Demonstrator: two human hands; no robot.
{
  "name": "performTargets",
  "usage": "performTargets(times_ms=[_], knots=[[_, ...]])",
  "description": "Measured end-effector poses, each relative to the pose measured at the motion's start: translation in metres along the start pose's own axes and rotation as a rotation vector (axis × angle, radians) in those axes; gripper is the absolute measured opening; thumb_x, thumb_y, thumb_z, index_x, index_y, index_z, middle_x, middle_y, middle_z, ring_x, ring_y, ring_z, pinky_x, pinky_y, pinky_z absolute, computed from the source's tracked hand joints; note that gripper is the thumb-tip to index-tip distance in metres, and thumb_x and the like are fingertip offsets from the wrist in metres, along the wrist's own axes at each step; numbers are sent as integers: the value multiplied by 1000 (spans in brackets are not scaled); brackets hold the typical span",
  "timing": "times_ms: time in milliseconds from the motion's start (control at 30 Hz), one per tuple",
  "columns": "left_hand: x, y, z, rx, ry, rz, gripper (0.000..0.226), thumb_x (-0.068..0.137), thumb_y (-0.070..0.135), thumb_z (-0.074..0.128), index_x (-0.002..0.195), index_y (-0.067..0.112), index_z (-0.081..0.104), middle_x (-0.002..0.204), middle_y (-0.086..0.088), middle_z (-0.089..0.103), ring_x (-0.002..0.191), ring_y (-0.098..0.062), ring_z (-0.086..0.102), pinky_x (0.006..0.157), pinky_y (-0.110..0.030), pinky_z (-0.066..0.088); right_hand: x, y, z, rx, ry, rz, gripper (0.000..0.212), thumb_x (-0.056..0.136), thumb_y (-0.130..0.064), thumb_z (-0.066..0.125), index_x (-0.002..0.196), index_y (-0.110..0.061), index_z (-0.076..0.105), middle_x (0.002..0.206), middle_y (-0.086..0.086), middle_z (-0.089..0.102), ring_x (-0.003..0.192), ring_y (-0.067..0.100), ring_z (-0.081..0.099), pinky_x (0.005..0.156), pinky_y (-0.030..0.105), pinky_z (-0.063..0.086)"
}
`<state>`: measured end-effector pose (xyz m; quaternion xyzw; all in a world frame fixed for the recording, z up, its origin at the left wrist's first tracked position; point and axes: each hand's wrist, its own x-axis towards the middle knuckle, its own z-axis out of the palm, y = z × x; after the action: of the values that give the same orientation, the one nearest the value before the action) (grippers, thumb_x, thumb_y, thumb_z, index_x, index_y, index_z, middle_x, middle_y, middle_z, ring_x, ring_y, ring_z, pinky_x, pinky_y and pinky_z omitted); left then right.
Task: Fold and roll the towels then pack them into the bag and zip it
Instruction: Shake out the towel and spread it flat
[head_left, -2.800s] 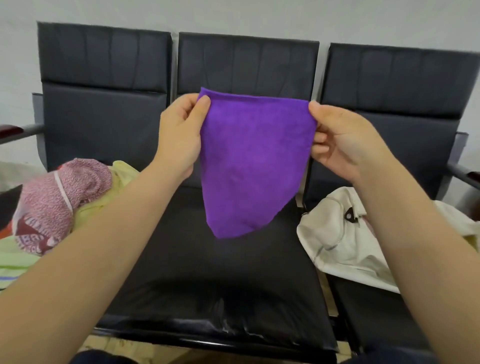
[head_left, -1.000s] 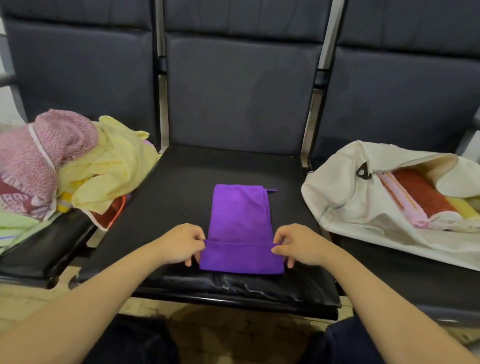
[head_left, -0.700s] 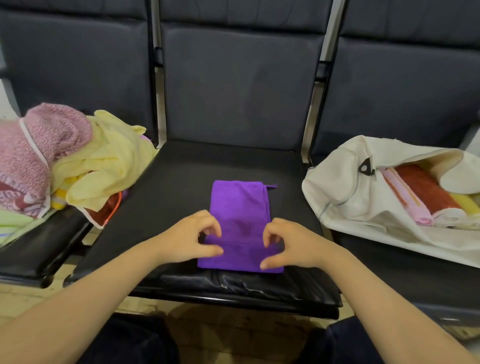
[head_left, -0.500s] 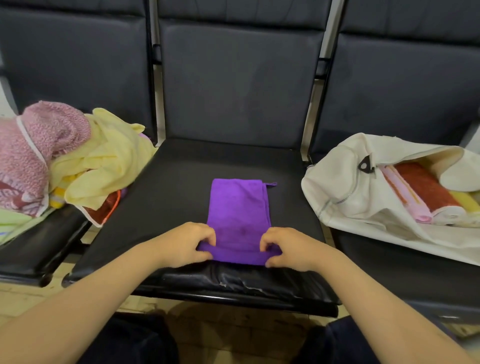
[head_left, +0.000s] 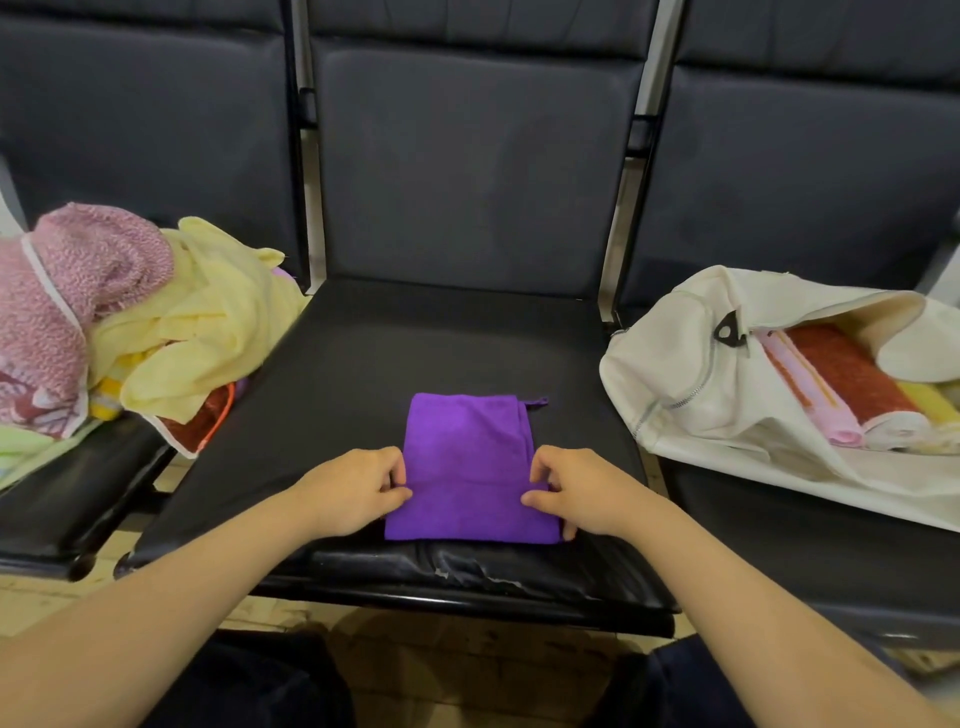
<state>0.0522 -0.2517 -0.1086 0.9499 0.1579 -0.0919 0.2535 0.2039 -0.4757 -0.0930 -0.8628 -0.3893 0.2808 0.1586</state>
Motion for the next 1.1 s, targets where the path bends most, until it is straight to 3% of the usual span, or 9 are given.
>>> performTargets(times_ms=[67, 167, 267, 367, 500, 633, 800, 933, 1100], knots=[[3, -4, 1, 49, 45, 8, 14, 88, 31, 64, 87, 28, 50, 78, 9, 58, 72, -6, 55, 69, -28, 46, 0, -1, 0, -128, 27, 21, 25, 90, -42, 62, 99, -20, 54, 90, -4, 61, 73, 13, 62, 70, 30, 50], [3, -6, -3, 31, 203, 271, 21, 79, 34, 66, 82, 37, 46, 88, 14, 48, 79, -5, 50, 73, -27, 44, -2, -3, -6, -195, 156, -90, 31, 82, -46, 70, 92, -22, 53, 93, -7, 53, 80, 10, 55, 71, 27, 48], [-4, 0, -5, -34, 38, 418, 42, 67, 57, 70, 95, 30, 56, 101, 18, 48, 94, 0, 48, 82, -17, 41, -6, -3, -8, -20, 31, -236, 42, 69, -47, 82, 93, -23, 57, 97, -9, 51, 89, 9, 53, 79, 27, 48], [-4, 2, 0, 104, -119, 345, 57, 66, 48, 79, 111, 27, 53, 113, 17, 45, 103, 0, 45, 90, -19, 40, -5, -1, -1, -102, -123, -258, 48, 67, -41, 85, 101, -27, 55, 106, -12, 48, 97, 6, 49, 84, 24, 46], [-3, 2, -2, 100, 48, 342, 20, 82, 26, 70, 99, 25, 60, 96, 16, 57, 87, -2, 54, 81, -20, 42, -3, 0, -5, -109, -37, -241, 23, 84, -26, 72, 105, -23, 63, 110, -10, 57, 99, 8, 54, 88, 23, 45], [-6, 4, -6, -123, 96, 199, 6, 88, 18, 62, 90, 23, 60, 85, 5, 64, 76, -10, 57, 71, -26, 43, -3, 0, -9, 49, 10, -177, 14, 90, -19, 61, 103, -21, 66, 104, -4, 66, 89, 6, 59, 79, 20, 47], [-2, 2, -3, -277, 42, 26, 8, 92, 19, 56, 86, 15, 59, 85, -2, 64, 80, -14, 60, 66, -19, 41, 1, 0, 0, 161, 28, -102, 10, 96, -24, 52, 103, -24, 59, 95, -1, 65, 86, 15, 61, 73, 27, 46], [3, -4, -1, -45, -36, -2, 17, 93, 32, 56, 86, 18, 58, 82, 5, 59, 74, -10, 55, 63, -20, 39, 6, -3, 7, -9, 93, -54, 17, 96, -37, 53, 104, -23, 56, 100, -1, 64, 82, 13, 60, 73, 29, 48], [6, -9, 2, 7, 233, 164, 22, 80, 30, 73, 88, 24, 54, 90, 11, 48, 77, -3, 51, 74, -23, 44, 6, -3, 7, -256, 266, -110, 20, 89, -39, 63, 97, -24, 53, 105, -5, 50, 88, 12, 53, 75, 27, 46]])
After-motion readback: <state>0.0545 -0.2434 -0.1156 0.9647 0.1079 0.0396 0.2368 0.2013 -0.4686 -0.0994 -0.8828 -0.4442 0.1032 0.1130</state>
